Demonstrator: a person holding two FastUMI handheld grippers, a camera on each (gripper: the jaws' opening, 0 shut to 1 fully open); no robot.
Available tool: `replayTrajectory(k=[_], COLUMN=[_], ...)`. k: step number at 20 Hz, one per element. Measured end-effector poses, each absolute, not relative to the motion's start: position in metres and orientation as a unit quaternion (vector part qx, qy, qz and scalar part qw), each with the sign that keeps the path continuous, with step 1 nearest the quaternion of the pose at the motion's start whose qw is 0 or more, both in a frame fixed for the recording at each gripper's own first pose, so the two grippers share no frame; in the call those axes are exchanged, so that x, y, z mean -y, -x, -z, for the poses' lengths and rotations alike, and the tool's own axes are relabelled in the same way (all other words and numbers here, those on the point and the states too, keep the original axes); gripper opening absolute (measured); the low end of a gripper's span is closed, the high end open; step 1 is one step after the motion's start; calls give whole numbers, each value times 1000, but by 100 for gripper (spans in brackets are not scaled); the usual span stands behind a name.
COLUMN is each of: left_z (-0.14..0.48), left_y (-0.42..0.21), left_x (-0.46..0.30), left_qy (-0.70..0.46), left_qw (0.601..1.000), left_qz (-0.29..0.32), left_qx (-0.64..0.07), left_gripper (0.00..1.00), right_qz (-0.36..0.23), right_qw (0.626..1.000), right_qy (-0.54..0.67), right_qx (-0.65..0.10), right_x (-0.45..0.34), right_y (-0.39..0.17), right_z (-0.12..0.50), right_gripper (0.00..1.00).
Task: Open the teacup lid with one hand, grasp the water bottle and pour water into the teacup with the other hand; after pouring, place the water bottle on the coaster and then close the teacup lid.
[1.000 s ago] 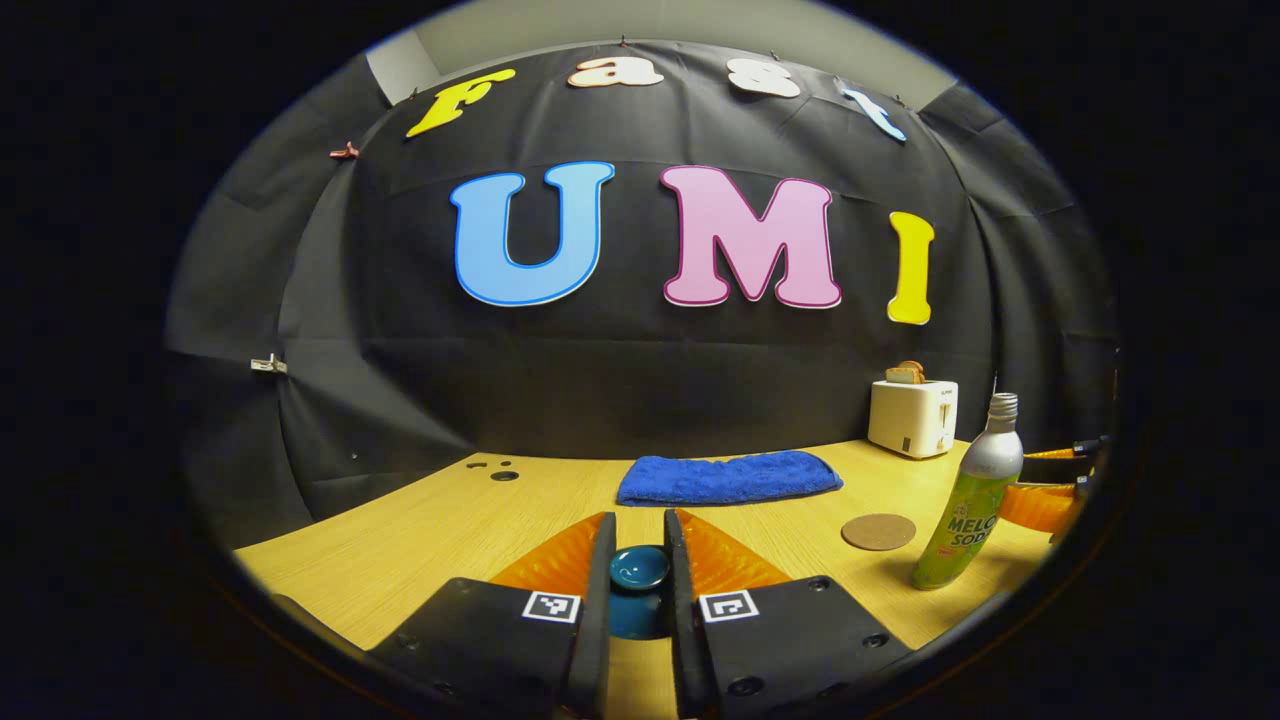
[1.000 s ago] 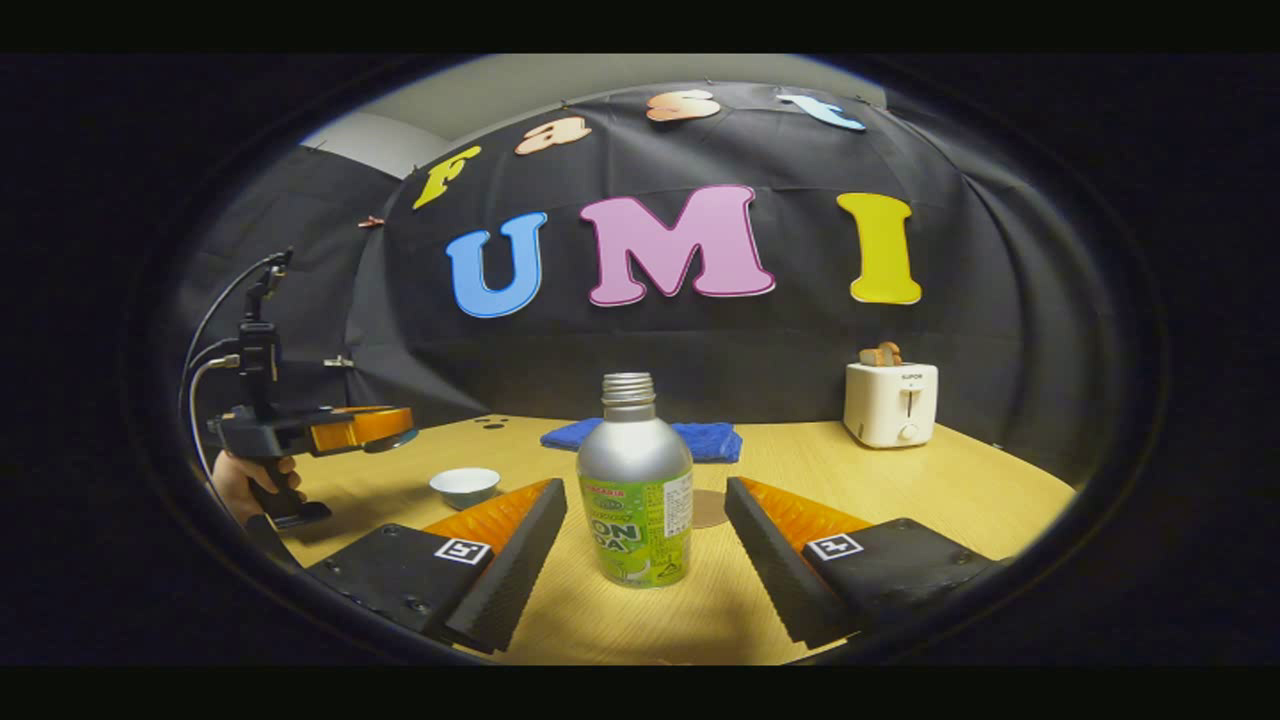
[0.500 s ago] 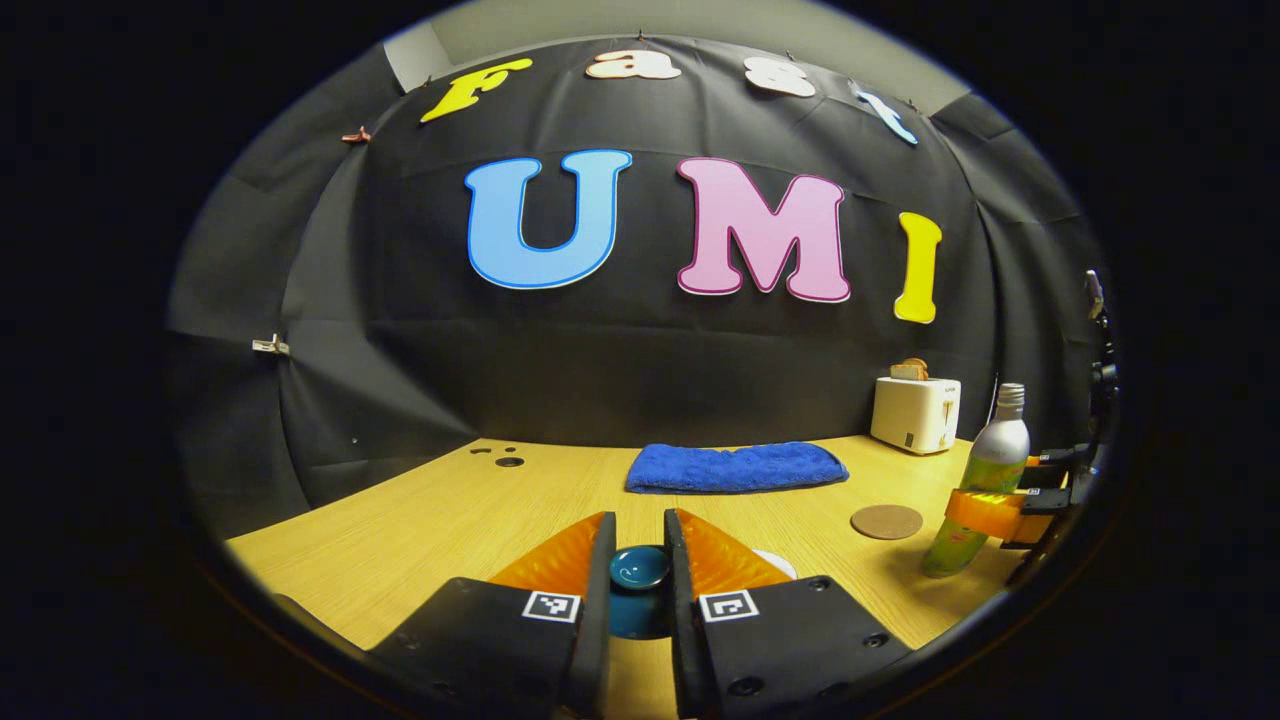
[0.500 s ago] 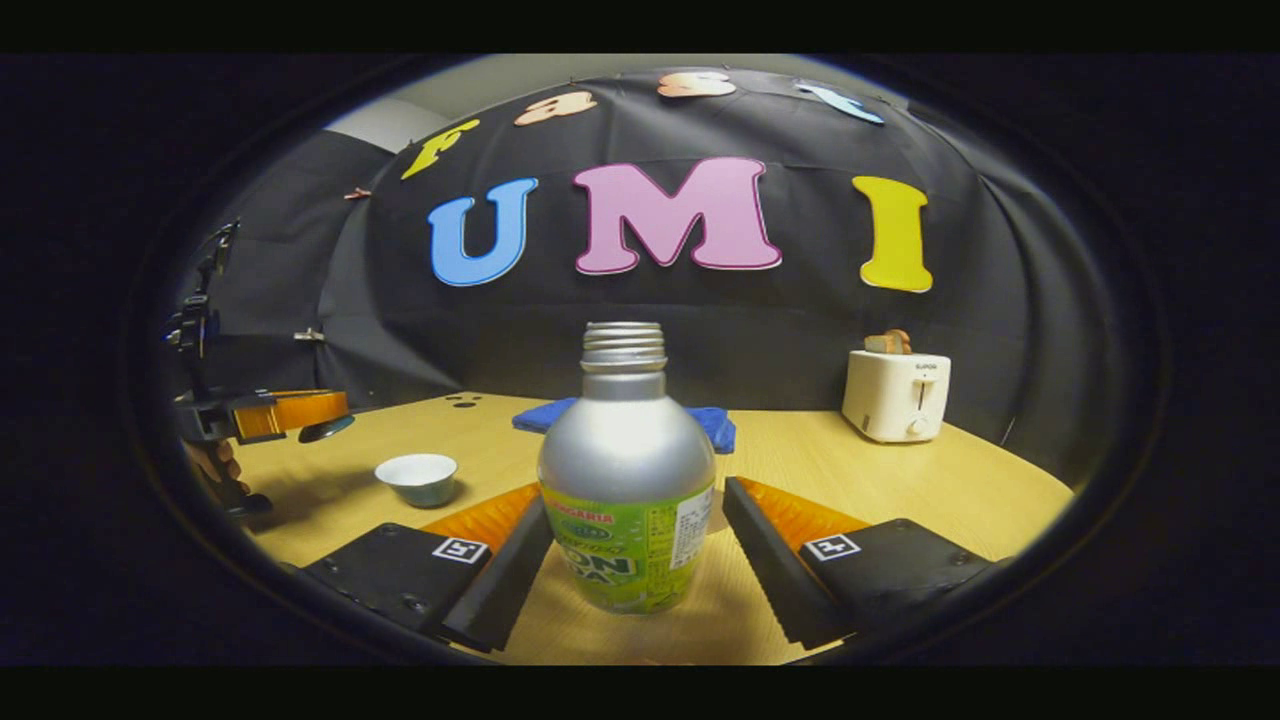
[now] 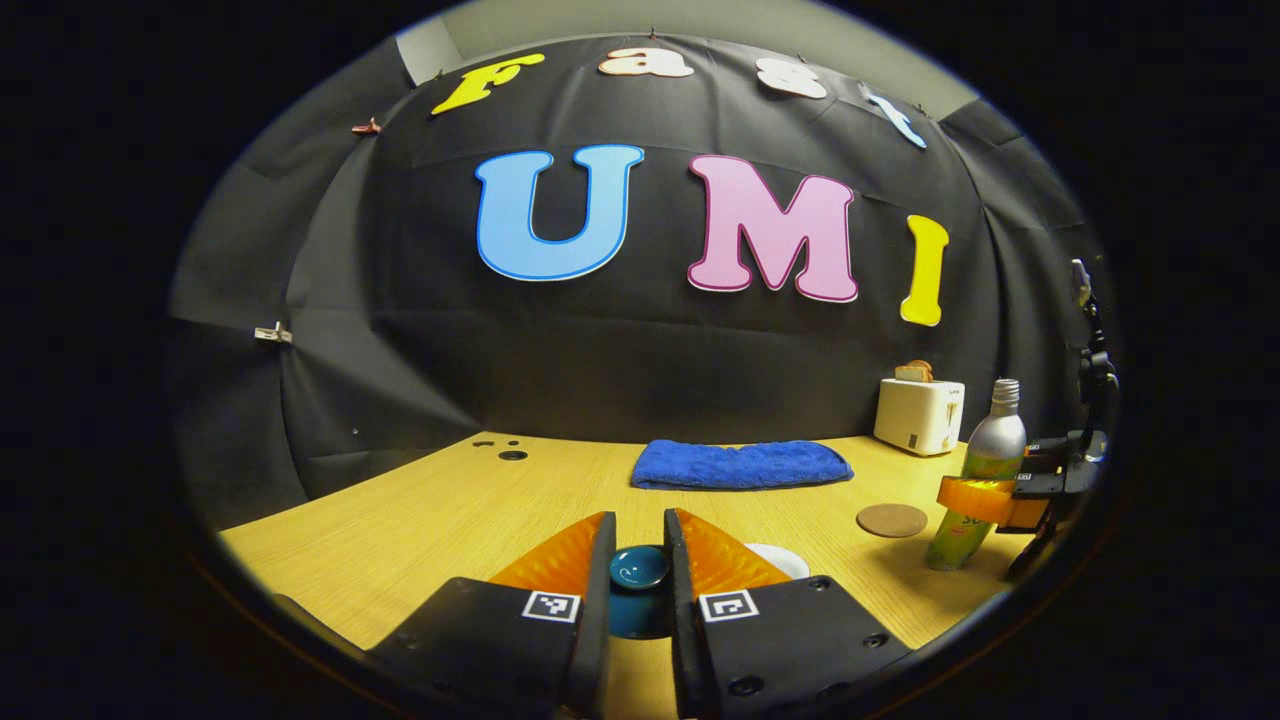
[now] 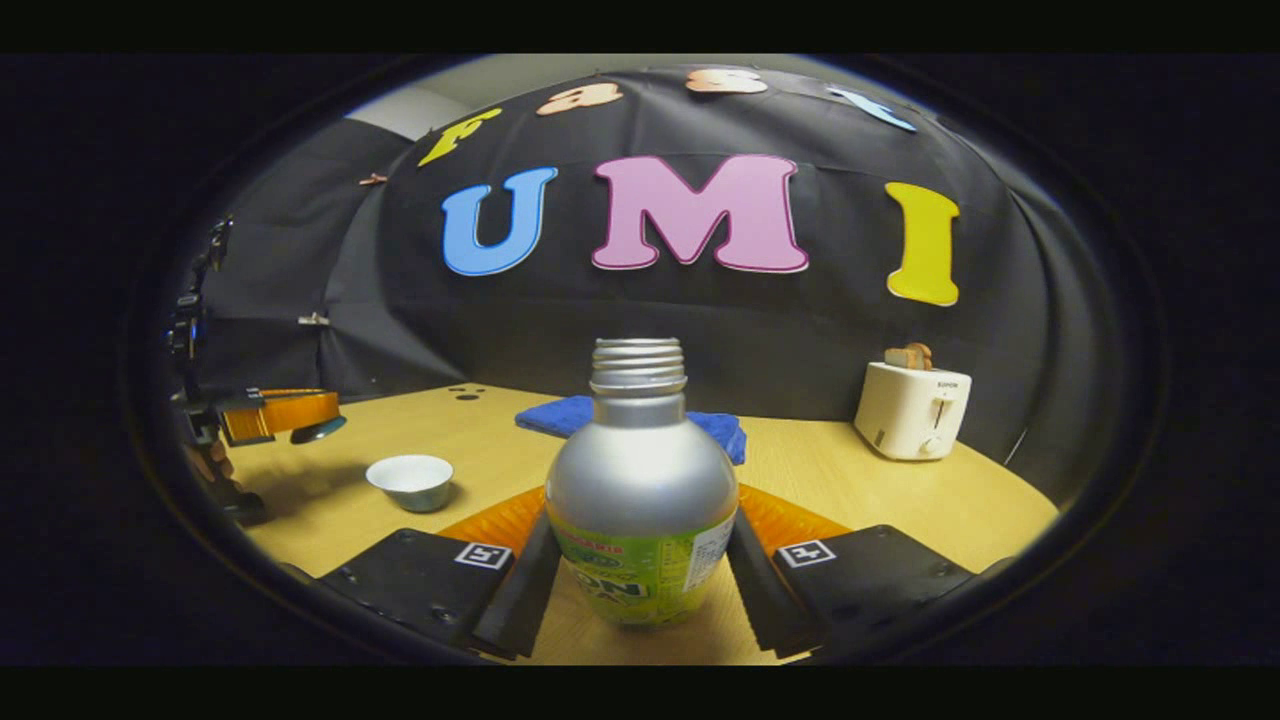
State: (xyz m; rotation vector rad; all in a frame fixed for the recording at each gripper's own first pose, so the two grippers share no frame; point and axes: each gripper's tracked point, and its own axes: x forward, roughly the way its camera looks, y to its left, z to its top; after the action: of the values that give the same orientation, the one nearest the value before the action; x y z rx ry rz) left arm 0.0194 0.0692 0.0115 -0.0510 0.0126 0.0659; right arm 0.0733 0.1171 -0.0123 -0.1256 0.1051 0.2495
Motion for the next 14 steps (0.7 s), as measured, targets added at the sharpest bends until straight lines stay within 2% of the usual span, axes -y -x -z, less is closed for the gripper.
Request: replayTrajectory(k=[3, 8, 11, 12, 14], left_z=[-11, -9, -13, -14, -13], left_y=[-16, -10, -5, -3, 0], left_x=[-79, -93, -99, -102, -107], left_qy=[29, 28, 27, 27, 31], left_qw=[999, 998, 998, 998, 998], left_qz=[-40, -51, -53, -54, -55], left_qx=[-4, -4, 3, 5, 6], left_gripper=[29, 29, 29, 29, 29], right_qz=[-118, -121, -141, -142, -133], right_qw=[982, 947, 919, 907, 879], right_qy=[147, 297, 369, 397, 457], right_qx=[-30, -7, -10, -7, 19], right_x=[-122, -144, -159, -163, -170], right_y=[-84, -112, -125, -126, -132], right_z=[-6, -19, -11, -9, -11], right_gripper=[80, 80, 77, 80, 80])
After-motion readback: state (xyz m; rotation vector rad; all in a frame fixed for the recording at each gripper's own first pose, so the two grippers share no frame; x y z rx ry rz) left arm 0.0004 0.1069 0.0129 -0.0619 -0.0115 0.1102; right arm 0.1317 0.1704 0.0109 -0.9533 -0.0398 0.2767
